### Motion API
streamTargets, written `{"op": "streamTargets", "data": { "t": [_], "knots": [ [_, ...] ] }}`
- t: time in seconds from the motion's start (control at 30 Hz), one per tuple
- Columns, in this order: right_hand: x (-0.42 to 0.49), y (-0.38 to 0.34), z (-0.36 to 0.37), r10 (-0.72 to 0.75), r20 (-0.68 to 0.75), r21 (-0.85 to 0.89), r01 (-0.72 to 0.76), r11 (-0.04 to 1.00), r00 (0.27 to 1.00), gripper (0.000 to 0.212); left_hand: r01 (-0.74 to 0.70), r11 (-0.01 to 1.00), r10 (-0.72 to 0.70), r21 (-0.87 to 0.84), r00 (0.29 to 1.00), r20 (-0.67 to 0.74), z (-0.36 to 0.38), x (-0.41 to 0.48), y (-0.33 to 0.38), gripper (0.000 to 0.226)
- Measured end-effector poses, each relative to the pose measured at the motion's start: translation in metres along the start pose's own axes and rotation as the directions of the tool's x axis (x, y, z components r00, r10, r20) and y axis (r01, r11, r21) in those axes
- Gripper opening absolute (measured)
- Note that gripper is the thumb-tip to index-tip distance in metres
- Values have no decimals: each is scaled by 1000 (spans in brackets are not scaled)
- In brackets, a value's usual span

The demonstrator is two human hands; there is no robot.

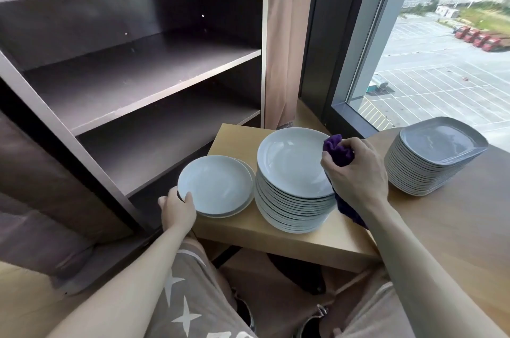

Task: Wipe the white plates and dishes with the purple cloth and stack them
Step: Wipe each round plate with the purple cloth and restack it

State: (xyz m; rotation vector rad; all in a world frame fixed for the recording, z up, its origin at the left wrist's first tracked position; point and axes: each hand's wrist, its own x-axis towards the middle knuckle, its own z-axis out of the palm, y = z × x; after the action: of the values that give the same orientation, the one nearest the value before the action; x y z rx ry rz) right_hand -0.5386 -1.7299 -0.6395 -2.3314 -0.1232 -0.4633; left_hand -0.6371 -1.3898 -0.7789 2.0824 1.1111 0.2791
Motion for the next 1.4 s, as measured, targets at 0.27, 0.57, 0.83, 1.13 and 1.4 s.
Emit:
{"op": "streamTargets", "data": {
  "t": [0.27, 0.57, 0.83, 1.13, 1.4],
  "knots": [
    [0, 7, 3, 5, -2, 1, -5, 1000, 1000, 23, 54, 997, -67, 56, 963, 261, 9, -2, -8, 64],
    [13, 5, -3, 54, 31, -3, -54, 999, 998, 23, -351, 918, 383, -186, 906, 181, 8, -33, 100, 58],
    [31, -11, 7, -102, 227, -309, 171, 936, 969, 30, -370, 826, 513, -426, 806, 294, 41, -65, 181, 47],
    [59, -5, 47, -179, 450, -549, 429, 717, 875, 40, -167, 811, 407, -561, 849, 336, 56, -56, 173, 44],
    [60, -28, 78, -235, 475, -532, 489, 691, 848, 41, -103, 756, 383, -646, 871, 309, 62, -57, 176, 46]
  ]
}}
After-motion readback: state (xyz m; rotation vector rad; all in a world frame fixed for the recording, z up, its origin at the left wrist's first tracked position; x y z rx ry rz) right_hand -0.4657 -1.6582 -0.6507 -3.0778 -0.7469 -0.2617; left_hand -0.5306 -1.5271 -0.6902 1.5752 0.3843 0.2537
